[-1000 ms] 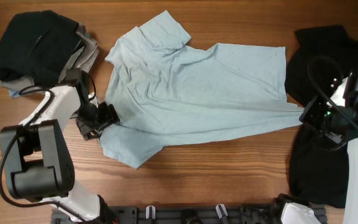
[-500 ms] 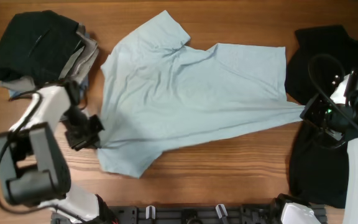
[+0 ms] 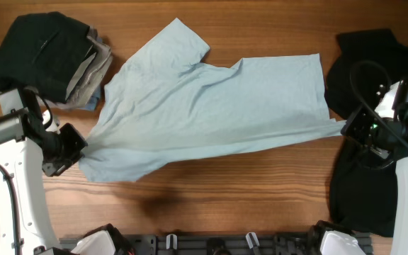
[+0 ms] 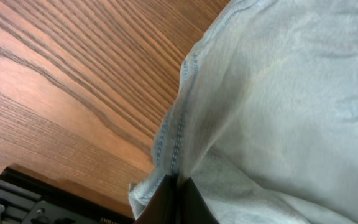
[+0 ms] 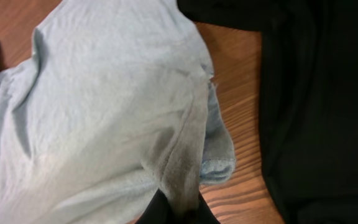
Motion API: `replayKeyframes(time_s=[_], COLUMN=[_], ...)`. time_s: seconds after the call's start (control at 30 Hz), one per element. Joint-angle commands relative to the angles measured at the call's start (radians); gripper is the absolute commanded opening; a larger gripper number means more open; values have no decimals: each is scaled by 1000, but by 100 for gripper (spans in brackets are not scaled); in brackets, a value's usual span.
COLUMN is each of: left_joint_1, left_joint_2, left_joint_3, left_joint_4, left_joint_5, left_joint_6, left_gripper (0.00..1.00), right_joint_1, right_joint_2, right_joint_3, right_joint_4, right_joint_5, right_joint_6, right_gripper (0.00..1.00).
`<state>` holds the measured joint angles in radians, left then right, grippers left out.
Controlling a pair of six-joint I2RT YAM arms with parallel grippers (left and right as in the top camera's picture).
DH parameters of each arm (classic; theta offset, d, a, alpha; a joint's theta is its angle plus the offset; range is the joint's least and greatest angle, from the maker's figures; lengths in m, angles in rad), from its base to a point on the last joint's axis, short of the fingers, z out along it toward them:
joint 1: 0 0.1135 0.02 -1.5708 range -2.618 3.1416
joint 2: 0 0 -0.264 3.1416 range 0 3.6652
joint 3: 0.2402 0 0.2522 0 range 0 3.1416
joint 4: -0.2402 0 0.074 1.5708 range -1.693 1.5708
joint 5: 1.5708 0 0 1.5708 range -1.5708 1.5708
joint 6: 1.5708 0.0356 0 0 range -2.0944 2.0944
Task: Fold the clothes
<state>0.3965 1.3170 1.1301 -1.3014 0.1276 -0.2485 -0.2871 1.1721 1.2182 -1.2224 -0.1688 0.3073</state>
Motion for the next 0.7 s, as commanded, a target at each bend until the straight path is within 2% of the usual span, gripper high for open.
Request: replayKeyframes(time_s=[0.0,0.13,0.23,0.33,0.5,0.57,0.67], left_joint_1=[5,3,-20,-32,-32,-32,-34], left_joint_2=[-6,-6,-5,1,1,1,2], left_joint_3=[9,9,9,9,9,9,9], left_joint_4=[26,123,189,174,119,119,128], left_joint_5=[-5,93,118,108,-3,-6,3], left_joint_6=[10,10,10,11,11,18,18], left_gripper=[4,4,4,4,4,4,4], right_joint_1=[-2,-2,-2,-2,-2,-2,-2], right_joint_2=[-3,18,67,116,131,130,132], right_joint_3=[18,18,17,17,17,17,11], right_joint_4=[2,28,9,-133,-373,-381,-278], right_joint_5=[-53,-138,-118,-93,-55,-42,41], right_joint_6=[-35,8,45,39,-5,-5,89], right_gripper=[4,4,4,5,4,4,4])
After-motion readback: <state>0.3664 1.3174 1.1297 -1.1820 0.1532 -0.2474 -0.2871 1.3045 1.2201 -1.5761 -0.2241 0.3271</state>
